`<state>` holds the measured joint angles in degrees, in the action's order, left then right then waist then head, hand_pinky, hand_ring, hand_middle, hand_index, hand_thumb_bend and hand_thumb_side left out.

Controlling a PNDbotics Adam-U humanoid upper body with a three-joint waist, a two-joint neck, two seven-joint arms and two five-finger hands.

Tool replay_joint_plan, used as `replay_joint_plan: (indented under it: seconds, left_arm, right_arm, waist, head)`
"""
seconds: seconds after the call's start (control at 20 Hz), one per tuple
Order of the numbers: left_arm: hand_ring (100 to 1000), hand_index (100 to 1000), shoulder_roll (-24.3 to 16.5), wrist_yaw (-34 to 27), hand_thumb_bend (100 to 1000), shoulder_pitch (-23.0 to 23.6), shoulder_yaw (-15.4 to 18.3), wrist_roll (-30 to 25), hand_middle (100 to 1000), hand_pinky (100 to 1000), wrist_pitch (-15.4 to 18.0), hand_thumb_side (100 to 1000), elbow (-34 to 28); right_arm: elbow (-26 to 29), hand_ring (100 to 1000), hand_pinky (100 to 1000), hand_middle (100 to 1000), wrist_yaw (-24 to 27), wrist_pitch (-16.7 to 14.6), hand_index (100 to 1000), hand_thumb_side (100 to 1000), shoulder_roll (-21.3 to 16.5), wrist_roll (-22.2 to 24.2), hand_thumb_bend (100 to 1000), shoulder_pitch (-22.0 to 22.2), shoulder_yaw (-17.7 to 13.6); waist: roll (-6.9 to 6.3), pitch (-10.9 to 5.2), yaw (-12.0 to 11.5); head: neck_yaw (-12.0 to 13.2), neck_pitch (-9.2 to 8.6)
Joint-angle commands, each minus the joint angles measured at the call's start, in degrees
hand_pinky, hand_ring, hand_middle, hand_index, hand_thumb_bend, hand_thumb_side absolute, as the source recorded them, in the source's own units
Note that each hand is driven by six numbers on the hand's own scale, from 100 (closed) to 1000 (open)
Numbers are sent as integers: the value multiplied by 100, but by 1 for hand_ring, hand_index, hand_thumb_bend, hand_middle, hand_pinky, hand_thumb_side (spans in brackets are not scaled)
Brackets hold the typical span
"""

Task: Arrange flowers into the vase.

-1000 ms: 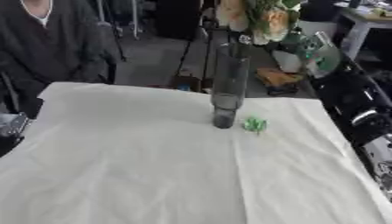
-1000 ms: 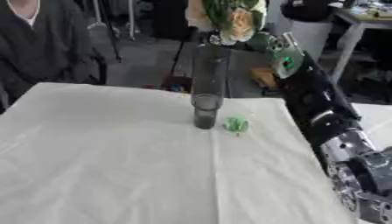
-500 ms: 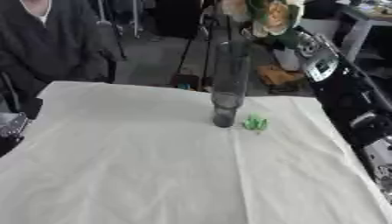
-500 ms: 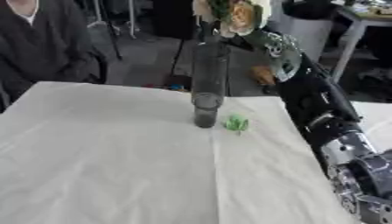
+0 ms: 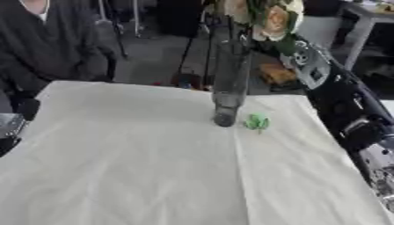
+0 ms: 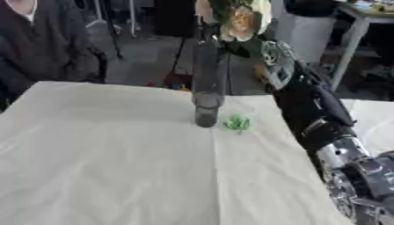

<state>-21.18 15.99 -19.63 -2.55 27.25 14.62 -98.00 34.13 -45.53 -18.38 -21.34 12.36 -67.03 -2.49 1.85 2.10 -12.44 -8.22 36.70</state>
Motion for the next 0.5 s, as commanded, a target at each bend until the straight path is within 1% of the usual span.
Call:
replay_joint_plan:
  seconds: [0.05, 0.25, 0.5]
  left_arm:
    - [426, 388, -85, -11, 753, -91, 45, -4, 467, 608, 2, 333, -63]
    - [425, 388, -83, -11, 753, -92, 46, -6, 466, 608, 4, 333, -65]
    - [425, 388, -81, -10, 754, -94, 47, -4, 466, 608, 4, 334, -63]
  right_arm:
    - [12, 1000, 1000, 962, -102, 177, 1000, 1000, -72, -147, 100, -100, -54]
    - [-7, 1000, 1000, 965, -85, 156, 1000, 1000, -69, -162, 100, -89, -52]
    - [-23, 1000, 1000, 965, -1, 28, 1000, 1000, -86, -123, 100, -81, -63]
  waist:
    - [-33, -58, -13]
    - [-35, -58, -16]
    - [-26, -57, -12]
  head:
    - [-23, -23]
    - [-24, -25]
    - [-21, -35]
